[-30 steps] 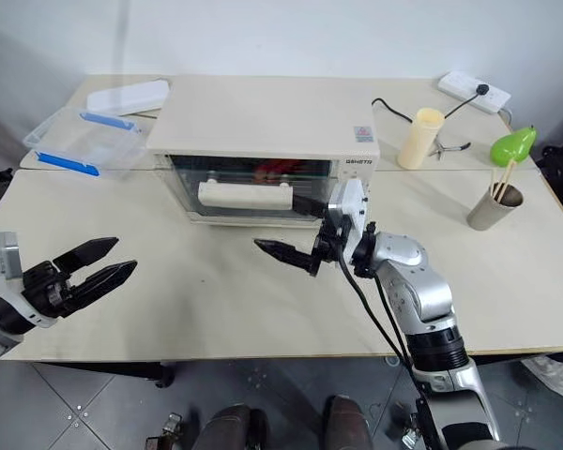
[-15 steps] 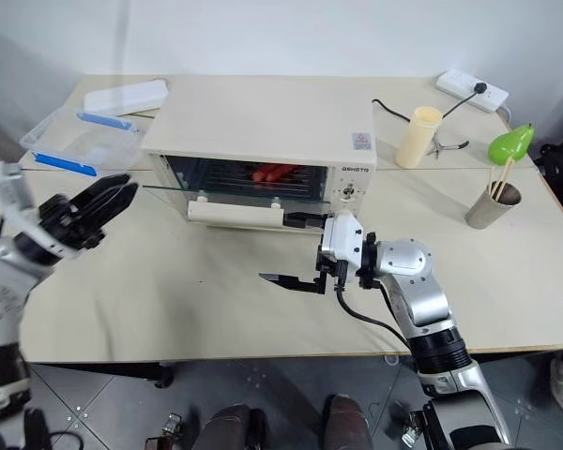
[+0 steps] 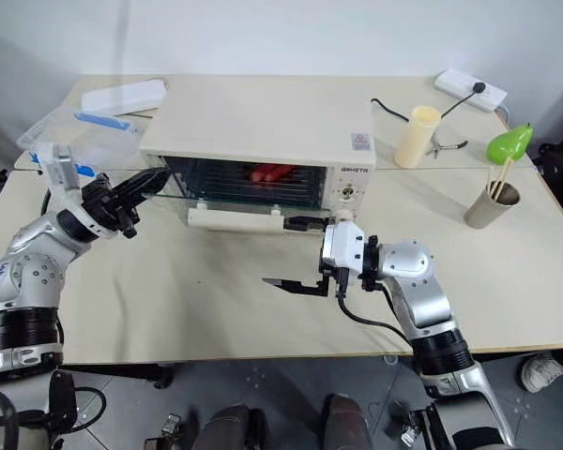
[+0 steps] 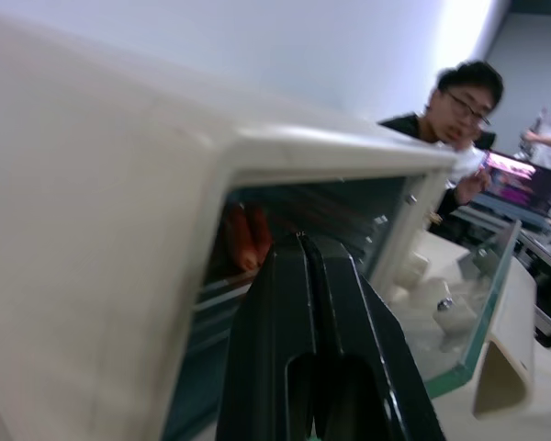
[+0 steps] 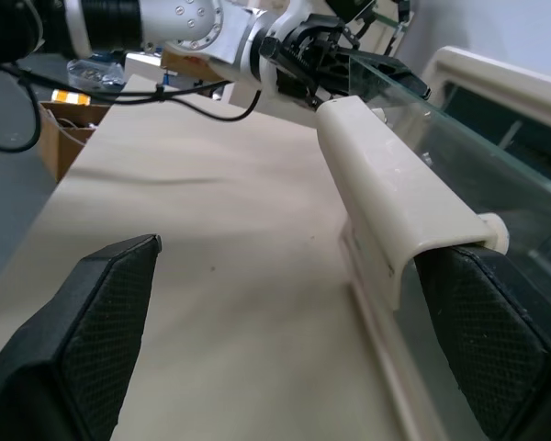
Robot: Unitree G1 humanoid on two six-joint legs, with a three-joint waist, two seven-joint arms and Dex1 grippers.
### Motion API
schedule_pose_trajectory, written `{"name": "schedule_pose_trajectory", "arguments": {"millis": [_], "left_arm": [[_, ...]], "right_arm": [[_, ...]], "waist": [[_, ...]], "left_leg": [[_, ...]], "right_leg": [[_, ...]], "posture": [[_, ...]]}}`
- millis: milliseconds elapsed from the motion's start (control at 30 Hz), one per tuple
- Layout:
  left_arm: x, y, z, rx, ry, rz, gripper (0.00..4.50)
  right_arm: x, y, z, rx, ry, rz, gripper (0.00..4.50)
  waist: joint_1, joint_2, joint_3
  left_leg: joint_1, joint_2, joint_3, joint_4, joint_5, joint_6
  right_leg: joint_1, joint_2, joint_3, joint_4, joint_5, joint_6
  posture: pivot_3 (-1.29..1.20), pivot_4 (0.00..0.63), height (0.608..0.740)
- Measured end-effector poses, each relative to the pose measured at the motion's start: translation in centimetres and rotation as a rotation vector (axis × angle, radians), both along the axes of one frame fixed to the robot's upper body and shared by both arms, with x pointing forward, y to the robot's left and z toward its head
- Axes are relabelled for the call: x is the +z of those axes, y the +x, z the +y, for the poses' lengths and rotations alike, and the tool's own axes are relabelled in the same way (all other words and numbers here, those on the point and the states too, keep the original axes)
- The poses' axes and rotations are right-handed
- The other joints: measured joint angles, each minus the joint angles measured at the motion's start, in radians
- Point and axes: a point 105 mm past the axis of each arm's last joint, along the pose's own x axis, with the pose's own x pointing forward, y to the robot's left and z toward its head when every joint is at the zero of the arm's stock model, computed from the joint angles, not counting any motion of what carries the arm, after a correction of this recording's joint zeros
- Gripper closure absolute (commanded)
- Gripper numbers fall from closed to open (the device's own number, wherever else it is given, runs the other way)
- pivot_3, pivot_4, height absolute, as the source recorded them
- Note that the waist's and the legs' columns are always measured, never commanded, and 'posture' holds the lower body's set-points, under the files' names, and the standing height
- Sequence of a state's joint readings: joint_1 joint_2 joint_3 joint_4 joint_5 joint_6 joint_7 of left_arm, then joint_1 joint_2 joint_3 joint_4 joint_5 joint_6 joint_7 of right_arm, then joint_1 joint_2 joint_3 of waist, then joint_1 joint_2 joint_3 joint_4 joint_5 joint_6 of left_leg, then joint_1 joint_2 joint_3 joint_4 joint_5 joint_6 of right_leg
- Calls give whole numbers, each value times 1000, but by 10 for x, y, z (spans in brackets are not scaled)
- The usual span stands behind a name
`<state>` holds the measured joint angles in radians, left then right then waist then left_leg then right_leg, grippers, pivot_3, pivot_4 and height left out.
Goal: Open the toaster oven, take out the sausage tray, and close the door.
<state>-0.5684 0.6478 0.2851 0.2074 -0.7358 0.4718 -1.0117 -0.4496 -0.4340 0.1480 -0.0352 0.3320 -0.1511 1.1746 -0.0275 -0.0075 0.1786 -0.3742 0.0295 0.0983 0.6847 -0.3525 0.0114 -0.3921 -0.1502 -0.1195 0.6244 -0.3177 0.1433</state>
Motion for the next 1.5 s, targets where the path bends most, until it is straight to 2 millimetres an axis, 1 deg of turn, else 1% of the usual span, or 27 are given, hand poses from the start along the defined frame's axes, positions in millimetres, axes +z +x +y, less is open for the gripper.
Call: {"name": "schedule_pose_trajectory", "arguments": {"millis": [33,133,233,267,300,367,433,500,567,600,633,667,700,733,767,800,833,900,967,1033,1067,1133,1200,1233,1300,1400,1500], "left_arm": [[-5,-3,-3,-22,16,15,4478],[-25,-9,-12,-68,61,71,4478],[-44,-15,-21,-103,111,116,4478],[-53,-17,-25,-115,129,135,4478],[-60,-19,-25,-113,137,149,4478],[-74,-21,-26,-102,164,175,4478],[-83,-22,-27,-86,193,173,4478],[-87,-22,-26,-60,208,152,4478],[-91,-23,-27,-36,206,129,4478],[-93,-23,-28,-26,199,118,4478],[-94,-24,-28,-20,199,109,4478],[-95,-26,-29,-14,204,96,4478],[-95,-26,-32,-18,206,91,4478],[-98,-28,-31,-15,206,95,4111],[-101,-29,-30,-7,208,106,3961],[-103,-29,-30,-3,210,110,3642],[-103,-29,-28,10,213,102,3397],[-103,-29,-28,19,219,84,2778],[-103,-30,-26,30,227,69,2252],[-104,-31,-24,50,233,49,1728],[-105,-32,-21,68,222,35,1424],[-106,-37,-18,93,198,21,838],[-106,-42,-15,120,178,6,299],[-105,-44,-12,137,173,4,13],[-100,-49,-5,176,156,-7,13],[-88,-60,2,203,128,-26,13],[-85,-69,8,214,134,-1,0]], "right_arm": [[-7,-3,-6,-17,-17,17,0],[-31,-9,-37,-119,-78,96,0],[-52,-23,-76,-249,-142,161,0],[-60,-31,-97,-316,-178,192,0],[-66,-38,-111,-365,-205,217,0],[-67,-45,-130,-435,-234,234,0],[-56,-45,-132,-460,-225,199,0],[-40,-39,-125,-466,-208,146,0],[-20,-24,-111,-472,-176,71,0],[-6,-14,-98,-486,-142,19,0],[1,-8,-89,-498,-126,-6,0],[9,2,-73,-521,-105,-37,0],[12,6,-63,-527,-99,-44,0],[13,11,-49,-524,-100,-45,0],[15,15,-32,-503,-90,-54,0],[17,15,-19,-477,-82,-63,0],[18,19,1,-449,-76,-78,0],[18,26,20,-443,-82,-101,0],[14,34,24,-465,-104,-120,0],[10,49,27,-518,-140,-171,0],[8,63,30,-565,-188,-244,0],[9,83,33,-635,-264,-364,0],[11,100,31,-711,-313,-462,0],[12,105,31,-736,-321,-491,0],[12,112,35,-770,-335,-533,0],[8,115,43,-774,-333,-537,0],[5,116,49,-777,-332,-540,583]], "waist": [[3,0,0],[23,-1,0],[39,-1,0],[45,-1,0],[49,-1,0],[47,-1,1],[39,-1,1],[36,-1,1],[33,-1,1],[30,-1,0],[31,-1,0],[32,-1,0],[38,-1,0],[41,-1,0],[38,-1,0],[37,-1,0],[34,-1,0],[31,-1,0],[30,-1,0],[22,-1,0],[17,-1,0],[0,-1,0],[-4,-1,0],[-7,-1,0],[-11,-1,0],[-21,-1,0],[-26,-1,0]], "left_leg": [[0,-1,-2,1,0,0],[0,-1,-2,2,-1,1],[-1,-1,-1,4,-1,1],[-2,-1,0,5,-1,1],[-1,0,1,5,-1,1],[-1,1,4,7,0,1],[2,1,8,7,1,2],[5,2,8,8,1,2],[5,2,8,8,1,2],[4,2,7,9,1,2],[3,2,6,8,1,2],[2,2,6,9,0,1],[0,2,5,9,0,1],[-1,2,4,9,0,1],[-1,2,5,9,0,1],[-2,1,5,9,0,1],[-2,1,4,9,0,1],[-2,1,4,9,0,1],[-2,1,4,9,-1,1],[-2,1,4,10,0,1],[-2,2,5,10,0,1],[-2,2,4,10,0,1],[-2,3,4,9,0,0],[-2,3,3,8,0,0],[-2,3,3,7,0,0],[-2,3,1,5,0,0],[-2,3,-1,5,0,0]], "right_leg": [[1,0,0,0,0,0],[2,-1,0,0,0,1],[2,0,0,-2,0,1],[3,0,1,-3,0,1],[3,0,2,-4,0,1],[3,1,3,-4,0,0],[4,1,7,-4,0,-1],[6,1,7,-4,0,-2],[6,0,8,-3,0,-2],[5,0,8,-2,0,-2],[4,0,8,-1,0,-2],[1,-1,8,2,0,-2],[0,-1,7,2,0,-2],[0,0,6,2,0,-2],[-1,0,5,2,0,-2],[-2,0,5,2,0,-2],[-1,0,3,2,0,-2],[-1,0,2,2,0,-2],[0,-1,2,2,0,-2],[0,-1,2,1,0,-2],[0,0,2,2,0,-2],[-1,0,2,2,0,-2],[-1,0,2,3,0,-2],[-2,0,1,3,0,-2],[-2,0,1,3,0,-2],[-1,-1,1,3,0,-2],[-1,-1,1,3,0,-2]], "posture": [[0,150,740],[0,150,740],[0,150,740],[0,150,740],[0,150,740],[0,150,740],[0,150,740],[0,150,740],[0,150,740],[0,150,740],[0,150,740],[0,150,740],[0,150,740],[0,150,740],[0,150,740],[0,150,740],[0,150,740],[0,150,740],[0,150,740],[0,150,740],[0,150,740],[0,150,740],[0,150,740],[0,150,740],[0,150,740],[0,150,740],[0,150,740]]}}
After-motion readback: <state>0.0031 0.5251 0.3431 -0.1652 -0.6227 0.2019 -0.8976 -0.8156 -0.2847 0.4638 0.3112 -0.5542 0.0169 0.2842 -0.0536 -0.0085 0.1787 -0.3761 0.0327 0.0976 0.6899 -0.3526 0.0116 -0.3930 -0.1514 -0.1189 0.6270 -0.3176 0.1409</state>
